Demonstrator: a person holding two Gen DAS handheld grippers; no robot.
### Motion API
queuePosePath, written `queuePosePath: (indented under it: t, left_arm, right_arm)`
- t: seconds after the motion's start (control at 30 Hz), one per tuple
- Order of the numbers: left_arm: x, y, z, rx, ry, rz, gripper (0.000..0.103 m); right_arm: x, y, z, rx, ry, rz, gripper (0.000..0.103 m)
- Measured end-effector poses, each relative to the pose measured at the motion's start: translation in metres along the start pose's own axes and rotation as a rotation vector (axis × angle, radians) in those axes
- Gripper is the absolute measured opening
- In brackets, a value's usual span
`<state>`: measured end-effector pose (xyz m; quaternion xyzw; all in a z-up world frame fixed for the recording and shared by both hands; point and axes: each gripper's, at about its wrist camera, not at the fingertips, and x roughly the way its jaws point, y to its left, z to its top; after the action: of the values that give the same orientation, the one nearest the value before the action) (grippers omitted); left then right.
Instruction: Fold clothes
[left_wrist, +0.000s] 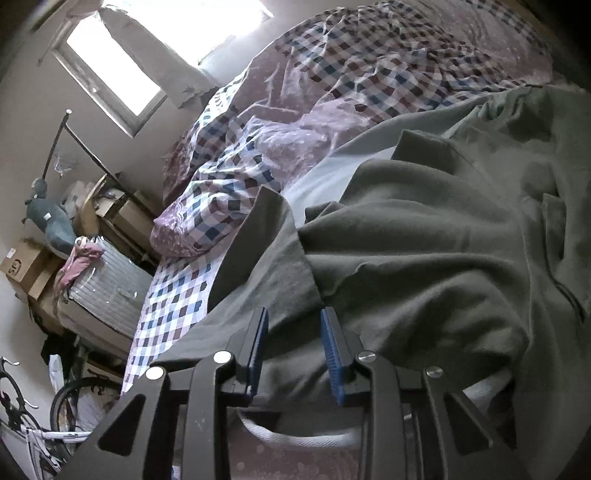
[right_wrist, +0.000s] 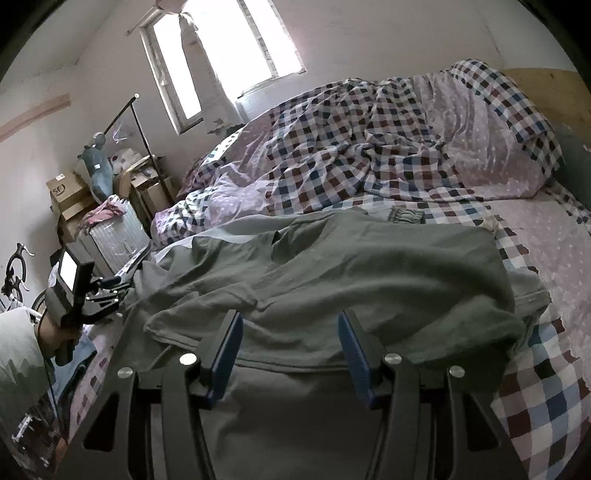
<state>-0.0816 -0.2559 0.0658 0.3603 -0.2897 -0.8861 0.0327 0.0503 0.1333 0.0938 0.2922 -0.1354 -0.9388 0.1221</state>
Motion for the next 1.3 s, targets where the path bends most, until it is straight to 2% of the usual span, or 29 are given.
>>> queuePosePath:
  t: [0.1,0.33,0.47,0.5,0.53,0.57,0.73,0.93,1.1,1.23,1.3]
  left_arm:
    - [-0.001,-0.003,-0.001,0.025,0.000,-0.012,0.034]
    - [0.000,0.003,-0.001,0.014,-0.004,-0.029,0.054]
    - [0.007,0.005,0.002,0.008,-0.003,-0.012,0.054]
    - [0.007,0.007,0.004,-0.002,-0.007,-0.015,0.052]
    - [0.006,0.009,0.004,-0.015,-0.013,-0.026,0.042]
    - [0.006,0.011,0.005,-0.027,-0.019,-0.037,0.027]
    - [-0.004,0.018,0.008,-0.052,-0.058,-0.047,0.008]
    - [-0.022,0.037,0.016,-0.136,-0.105,-0.087,0.001]
    - [-0.045,0.046,0.033,-0.184,-0.150,-0.142,0.000]
    - [-0.056,0.039,0.046,-0.107,-0.146,-0.158,0.000]
    - [-0.053,0.038,0.046,-0.089,-0.115,-0.154,0.002]
  right_arm:
    - [0.002,0.001,0.000,0.002,0.007,-0.003,0.057]
    - [0.004,-0.001,0.000,0.019,0.011,0.001,0.057]
    - [0.004,-0.002,-0.001,0.027,0.016,0.003,0.057]
    - [0.004,-0.002,-0.001,0.027,0.017,0.003,0.057]
    - [0.005,-0.003,-0.001,0.028,0.020,0.002,0.057]
    - [0.005,-0.003,-0.001,0.029,0.024,0.001,0.057]
    - [0.007,-0.005,-0.002,0.034,0.037,0.000,0.057]
    - [0.009,-0.007,-0.002,0.045,0.048,0.014,0.057]
    - [0.010,-0.009,-0.003,0.058,0.058,0.029,0.058]
    - [0.010,-0.013,-0.004,0.079,0.066,0.047,0.058]
    - [0.007,-0.014,-0.003,0.083,0.066,0.052,0.058]
